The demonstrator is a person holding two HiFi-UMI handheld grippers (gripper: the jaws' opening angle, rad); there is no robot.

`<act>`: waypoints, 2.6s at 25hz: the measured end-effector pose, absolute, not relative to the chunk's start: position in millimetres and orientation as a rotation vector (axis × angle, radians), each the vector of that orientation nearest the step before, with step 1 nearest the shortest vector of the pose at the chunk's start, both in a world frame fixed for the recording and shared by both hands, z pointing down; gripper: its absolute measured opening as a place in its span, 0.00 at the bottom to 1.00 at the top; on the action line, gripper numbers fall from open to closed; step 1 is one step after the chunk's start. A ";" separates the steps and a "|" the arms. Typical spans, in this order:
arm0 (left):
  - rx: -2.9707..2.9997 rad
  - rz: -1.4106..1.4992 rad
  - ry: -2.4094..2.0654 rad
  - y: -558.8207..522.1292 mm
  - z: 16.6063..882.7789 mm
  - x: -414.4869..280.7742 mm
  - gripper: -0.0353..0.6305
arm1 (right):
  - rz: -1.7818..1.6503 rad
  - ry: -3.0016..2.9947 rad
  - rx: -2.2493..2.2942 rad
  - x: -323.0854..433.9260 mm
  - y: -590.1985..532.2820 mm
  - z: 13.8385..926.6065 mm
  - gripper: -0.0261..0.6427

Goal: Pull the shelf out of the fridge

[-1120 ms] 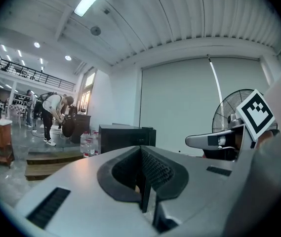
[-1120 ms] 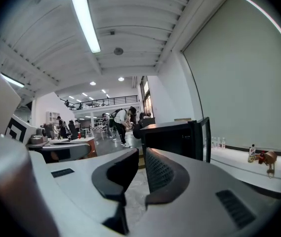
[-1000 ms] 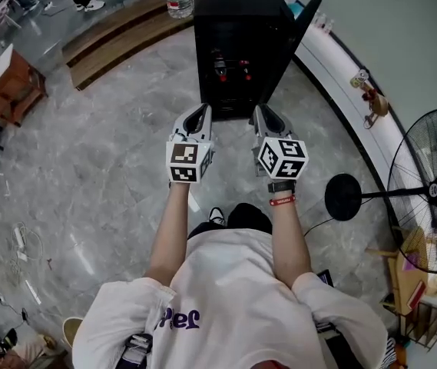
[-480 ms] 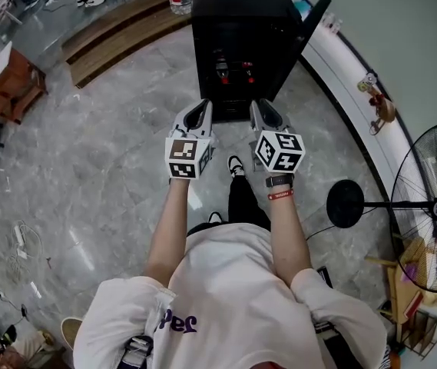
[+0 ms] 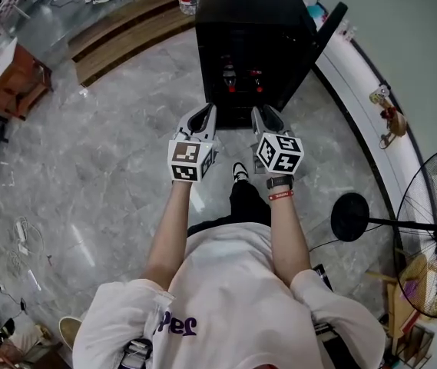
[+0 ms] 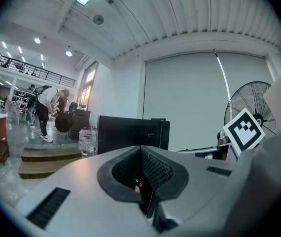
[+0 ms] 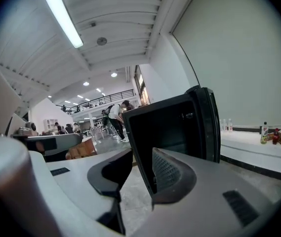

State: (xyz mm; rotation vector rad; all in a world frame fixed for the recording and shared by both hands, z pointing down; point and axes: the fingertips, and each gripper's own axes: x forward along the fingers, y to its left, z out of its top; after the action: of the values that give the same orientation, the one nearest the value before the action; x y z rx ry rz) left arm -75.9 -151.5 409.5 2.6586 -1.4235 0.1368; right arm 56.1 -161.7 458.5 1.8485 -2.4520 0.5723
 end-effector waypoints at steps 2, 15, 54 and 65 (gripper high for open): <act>2.661 0.141 -1.420 -161.4 416.0 -73.6 0.08 | 0.594 -2.454 1.853 57.2 -172.7 468.8 0.25; 2.656 0.142 -1.398 -216.4 459.4 -52.7 0.08 | 0.751 -2.456 1.881 72.1 -235.2 533.6 0.28; 2.604 0.110 -1.439 -339.8 556.7 -12.3 0.08 | 1.982 -2.475 2.083 117.6 -405.6 704.1 0.38; 2.600 0.089 -1.456 -360.9 575.6 -8.9 0.08 | 2.341 -2.442 2.071 119.5 -449.1 744.5 0.42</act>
State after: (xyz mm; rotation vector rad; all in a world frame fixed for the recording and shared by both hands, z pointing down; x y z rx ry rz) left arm -8.9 -360.9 575.6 2.5997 -1.4558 0.0893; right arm 119.5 -449.1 744.5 2.0712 -2.4418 2.3411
